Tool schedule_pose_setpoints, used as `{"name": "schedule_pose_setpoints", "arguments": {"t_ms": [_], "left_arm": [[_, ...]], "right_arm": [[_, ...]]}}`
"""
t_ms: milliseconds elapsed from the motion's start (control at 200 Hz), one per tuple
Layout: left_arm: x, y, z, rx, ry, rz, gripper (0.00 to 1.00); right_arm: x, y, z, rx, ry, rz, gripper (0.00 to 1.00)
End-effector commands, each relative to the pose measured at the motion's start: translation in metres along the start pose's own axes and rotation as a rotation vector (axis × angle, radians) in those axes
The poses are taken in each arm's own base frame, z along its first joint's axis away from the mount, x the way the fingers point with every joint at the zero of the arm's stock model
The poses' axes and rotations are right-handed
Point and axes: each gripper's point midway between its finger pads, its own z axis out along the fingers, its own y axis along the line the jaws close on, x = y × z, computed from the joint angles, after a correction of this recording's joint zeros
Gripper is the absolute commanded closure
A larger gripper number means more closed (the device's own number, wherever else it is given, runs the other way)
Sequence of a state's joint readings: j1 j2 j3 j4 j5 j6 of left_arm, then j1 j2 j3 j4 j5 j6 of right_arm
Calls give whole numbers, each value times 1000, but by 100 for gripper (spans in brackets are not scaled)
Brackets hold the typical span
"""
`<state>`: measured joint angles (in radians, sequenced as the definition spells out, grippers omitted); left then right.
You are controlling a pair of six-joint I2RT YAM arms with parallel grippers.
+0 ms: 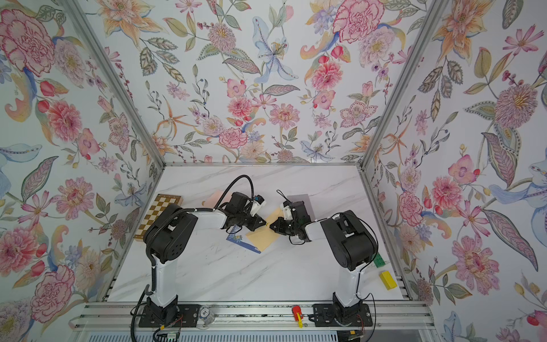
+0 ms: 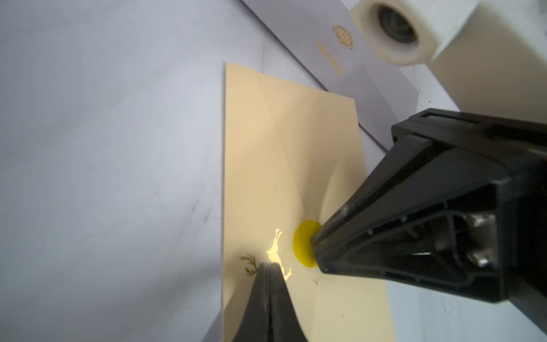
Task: Fold the letter paper in half and place it into the envelope
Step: Fold the envelope flap on the envelope.
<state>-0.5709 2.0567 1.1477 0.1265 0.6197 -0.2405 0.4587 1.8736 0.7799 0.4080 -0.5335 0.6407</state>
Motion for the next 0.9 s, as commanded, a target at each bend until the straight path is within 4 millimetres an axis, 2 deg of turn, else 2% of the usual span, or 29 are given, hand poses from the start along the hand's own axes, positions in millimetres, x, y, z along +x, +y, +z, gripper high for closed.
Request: {"name": "schedule_pose_setpoints", "arguments": {"t_ms": [0, 155, 285, 375, 505, 601, 696, 896], "left_arm": [[43, 14, 10, -64, 115, -52, 100], [43, 14, 9, -68, 115, -53, 100], [44, 13, 9, -67, 115, -49, 100], [45, 14, 8, -66, 116, -47, 100], [44, 13, 8, -64, 115, -43, 100], [43, 13, 7, -64, 110, -40, 100], [43, 12, 7, -65, 112, -40, 100], [45, 12, 7, -65, 115, -40, 100]], "right_arm": [[31, -37, -7, 158, 76, 62, 90], [47, -61, -17, 273, 115, 76, 90], [47, -66, -23, 288, 105, 85, 90], [31, -41, -20, 176, 63, 36, 89], [-2, 25, -22, -105, -21, -25, 88], [-21, 46, -24, -151, -62, -49, 88], [-27, 44, -17, -105, -42, -61, 88], [-21, 18, 0, -10, -4, -4, 89]]}}
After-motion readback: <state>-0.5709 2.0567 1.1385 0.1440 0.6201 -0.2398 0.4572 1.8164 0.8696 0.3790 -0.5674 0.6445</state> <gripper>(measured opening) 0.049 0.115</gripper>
